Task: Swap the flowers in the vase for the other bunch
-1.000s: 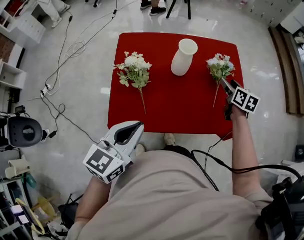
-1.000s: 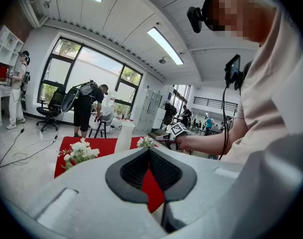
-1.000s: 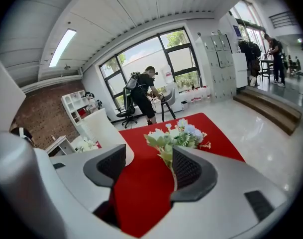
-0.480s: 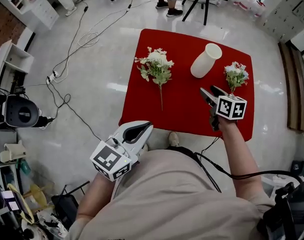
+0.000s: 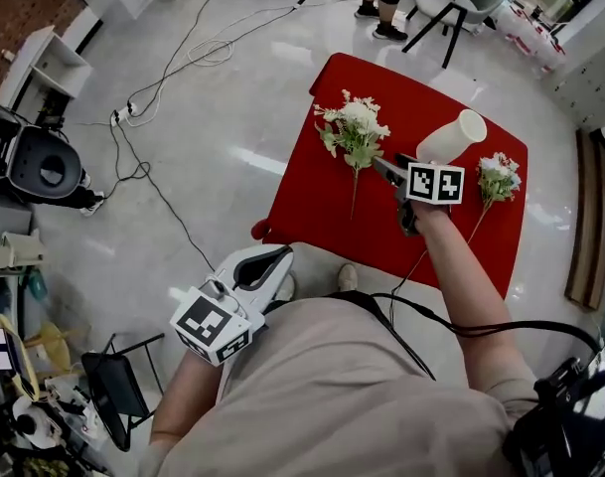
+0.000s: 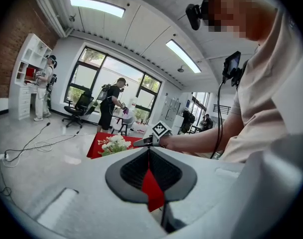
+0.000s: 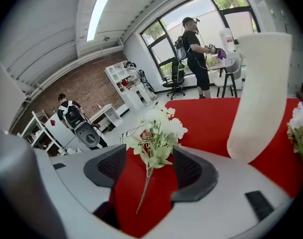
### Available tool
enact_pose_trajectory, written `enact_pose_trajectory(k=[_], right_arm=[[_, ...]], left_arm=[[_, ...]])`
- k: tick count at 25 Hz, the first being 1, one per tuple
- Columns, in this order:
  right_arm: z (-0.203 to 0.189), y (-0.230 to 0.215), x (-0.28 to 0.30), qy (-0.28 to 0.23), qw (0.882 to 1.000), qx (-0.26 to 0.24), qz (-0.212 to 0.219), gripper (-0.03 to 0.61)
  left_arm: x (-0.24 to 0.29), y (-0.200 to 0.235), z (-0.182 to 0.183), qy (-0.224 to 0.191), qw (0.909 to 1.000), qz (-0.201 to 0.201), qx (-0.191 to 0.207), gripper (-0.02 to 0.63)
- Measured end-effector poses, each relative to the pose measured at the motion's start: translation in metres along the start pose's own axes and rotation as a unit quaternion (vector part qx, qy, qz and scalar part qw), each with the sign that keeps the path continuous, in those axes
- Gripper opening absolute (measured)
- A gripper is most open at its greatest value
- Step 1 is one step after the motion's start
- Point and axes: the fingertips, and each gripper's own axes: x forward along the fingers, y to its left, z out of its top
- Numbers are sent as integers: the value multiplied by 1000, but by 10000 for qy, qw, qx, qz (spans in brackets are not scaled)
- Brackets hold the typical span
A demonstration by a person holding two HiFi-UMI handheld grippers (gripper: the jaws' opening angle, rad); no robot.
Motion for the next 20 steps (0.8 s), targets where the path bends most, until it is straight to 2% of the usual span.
enact_pose_trajectory(k=[6, 10, 15, 20], right_arm=[[24, 2, 53, 260, 9996, 57, 45, 316], [40, -10, 91, 497, 9986, 95, -130, 322], [29, -22, 129, 973, 9945, 158, -345, 321], [11, -34, 150, 1302, 9897, 46, -602, 251]], left_arm=[[-25, 20, -5, -110, 9988, 428, -216, 8], [-38, 34, -8, -133, 9966, 725, -367, 8], [-54, 42, -18, -158, 9934, 1009, -529, 8], [-59, 51, -23, -139, 9905, 1219, -616, 8]])
